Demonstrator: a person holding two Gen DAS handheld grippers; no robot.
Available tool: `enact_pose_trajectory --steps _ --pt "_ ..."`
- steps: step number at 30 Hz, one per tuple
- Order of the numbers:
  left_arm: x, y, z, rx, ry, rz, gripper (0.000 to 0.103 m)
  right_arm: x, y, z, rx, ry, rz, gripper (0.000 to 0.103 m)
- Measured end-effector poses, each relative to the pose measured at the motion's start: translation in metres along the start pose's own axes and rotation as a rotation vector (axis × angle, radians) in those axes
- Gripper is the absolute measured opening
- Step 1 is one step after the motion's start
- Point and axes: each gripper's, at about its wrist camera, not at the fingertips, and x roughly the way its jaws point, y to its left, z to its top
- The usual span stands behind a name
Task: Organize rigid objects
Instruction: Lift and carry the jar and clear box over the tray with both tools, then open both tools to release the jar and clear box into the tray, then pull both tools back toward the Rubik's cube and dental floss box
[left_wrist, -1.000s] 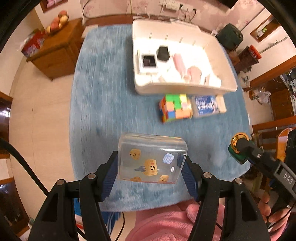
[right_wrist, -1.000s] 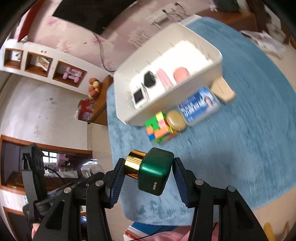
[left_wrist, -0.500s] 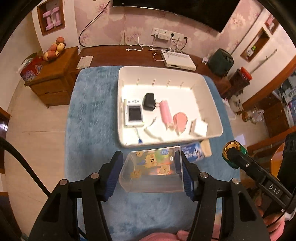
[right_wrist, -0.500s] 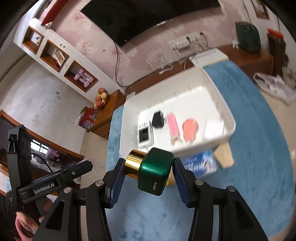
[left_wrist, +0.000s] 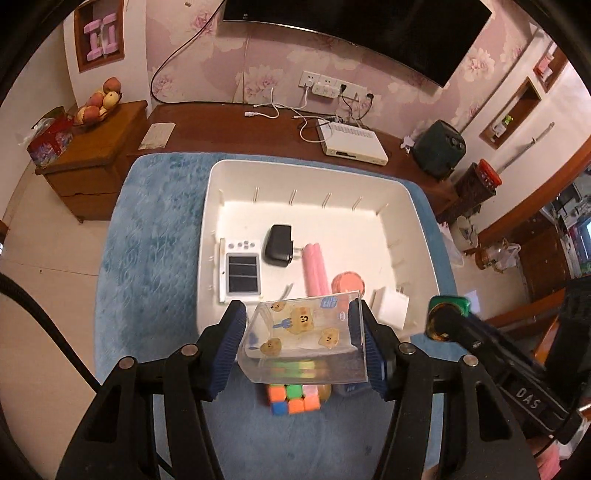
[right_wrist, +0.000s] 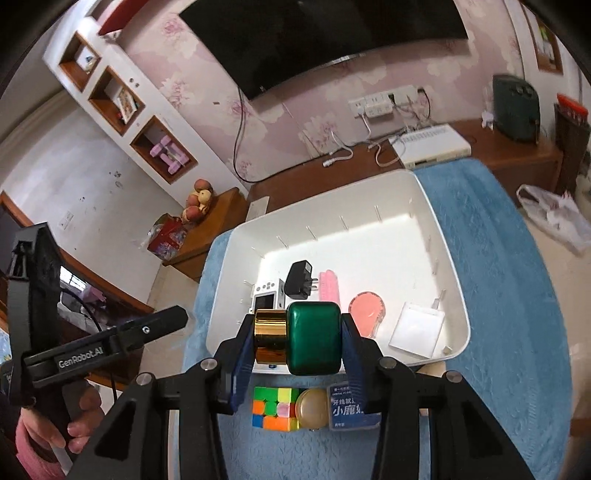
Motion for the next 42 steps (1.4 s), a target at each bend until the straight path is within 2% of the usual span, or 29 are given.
enact_pose_trajectory --steps 5,10,13,17,23,30,42 --pt "0.010 0.005 0.008 -0.043 -0.027 0.006 0.062 0.013 -0.011 0.005 0.023 0.009 -0.017 0.044" --pt "0.015 0.012 0.012 -0.091 -0.037 -0.046 0.062 0.018 -0.014 0.007 0.026 0.009 -0.036 0.044" --pt "0.014 0.011 0.013 -0.086 -0.052 -0.042 0.063 0.019 -0.015 0.007 0.034 0.016 -0.042 0.044" --pt "0.010 0.009 0.013 -0.078 -0.072 -0.040 0.076 0.015 -0.013 0.007 0.030 -0.003 -0.056 0.046" --pt "0.000 0.007 0.010 -0.065 -0.099 -0.027 0.078 0.005 -0.002 0.004 -0.006 -0.017 -0.080 0.058" --pt "-0.013 0.009 -0.004 -0.071 -0.109 -0.041 0.079 -0.011 0.012 -0.005 -0.042 -0.037 -0.100 0.067" --pt "-0.042 0.014 -0.043 -0.050 -0.122 -0.033 0.082 -0.038 0.036 -0.041 -0.094 -0.069 -0.134 0.074"
